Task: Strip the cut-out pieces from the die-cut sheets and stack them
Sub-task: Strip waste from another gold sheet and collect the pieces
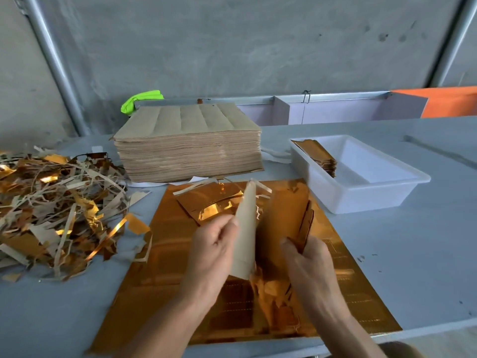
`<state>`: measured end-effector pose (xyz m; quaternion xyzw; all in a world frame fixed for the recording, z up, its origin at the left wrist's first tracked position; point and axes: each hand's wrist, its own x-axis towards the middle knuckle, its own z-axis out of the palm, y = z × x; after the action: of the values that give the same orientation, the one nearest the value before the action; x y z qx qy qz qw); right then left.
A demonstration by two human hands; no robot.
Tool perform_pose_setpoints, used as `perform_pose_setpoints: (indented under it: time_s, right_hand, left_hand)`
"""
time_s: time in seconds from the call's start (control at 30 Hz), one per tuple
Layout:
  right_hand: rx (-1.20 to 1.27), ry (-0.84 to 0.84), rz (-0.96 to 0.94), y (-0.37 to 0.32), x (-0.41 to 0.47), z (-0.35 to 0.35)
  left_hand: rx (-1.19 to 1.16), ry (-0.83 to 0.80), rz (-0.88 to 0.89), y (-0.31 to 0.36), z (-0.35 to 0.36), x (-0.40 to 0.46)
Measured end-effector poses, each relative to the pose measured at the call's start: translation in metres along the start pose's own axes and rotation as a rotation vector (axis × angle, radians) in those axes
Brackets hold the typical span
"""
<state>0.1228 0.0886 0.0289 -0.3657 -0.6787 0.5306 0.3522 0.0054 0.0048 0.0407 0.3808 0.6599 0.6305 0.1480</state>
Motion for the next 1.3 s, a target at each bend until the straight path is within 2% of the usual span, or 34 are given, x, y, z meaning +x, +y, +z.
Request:
perform_pose_setpoints:
  time_s: [0.07,0.17,0.3,0.47,0.57,0.63,0.73,0.8,1.0,1.1,1.17,1.3]
  right_hand:
    - [0.027,-0.013,0.018,0.0,0.0,0.003]
    - [0.196,-0.041,0.109,-0.001,0.0,0.004]
    - [0.326,-0.022,0.158,0.004,0.0,0.001]
    - [0.24,-0.087,-0.018,0.002,-0.007,0.0]
    - [0.291,-0.002,0.165,0.008,-0.004,-0.001]
    - [0.281,0.038,0.275,0.011,-0.002,-0.003]
    - [0.163,0.0,0.257,0.011,-0.002,-0.009]
    - [0.125,-0.022,0.257,0.01,-0.004,-0.014]
    - [0.155,-0.034,0.388,0.007,-0.003,-0.037]
    - [0.208,0.04,0.449,0.007,-0.001,-0.052]
    - [0.229,0.08,0.458,0.008,0.0,-0.057]
    - [0.248,0.109,0.464,0.011,0.002,-0.057]
  left_hand:
    - [-0.05,-0.098,-0.03,0.003,0.009,-0.007]
    - [-0.025,-0.203,-0.053,0.003,0.017,-0.014]
    - [0.066,-0.195,-0.021,0.0,0.021,-0.016]
    - [0.116,-0.236,-0.046,-0.001,0.023,-0.015]
    - [0.081,-0.269,-0.082,-0.001,0.023,-0.016]
    - [-0.06,-0.152,-0.188,-0.001,0.021,-0.013]
    - [-0.389,0.072,-0.383,0.004,0.012,0.001]
    - [-0.526,0.184,-0.425,0.01,0.003,0.012]
    - [-0.484,0.408,-0.319,0.018,-0.033,0.04]
    - [-0.285,0.529,-0.305,0.004,-0.051,0.05]
    - [0.085,0.541,-0.311,-0.01,-0.058,0.05]
    - [0.986,0.269,-0.292,-0.029,-0.055,0.038]
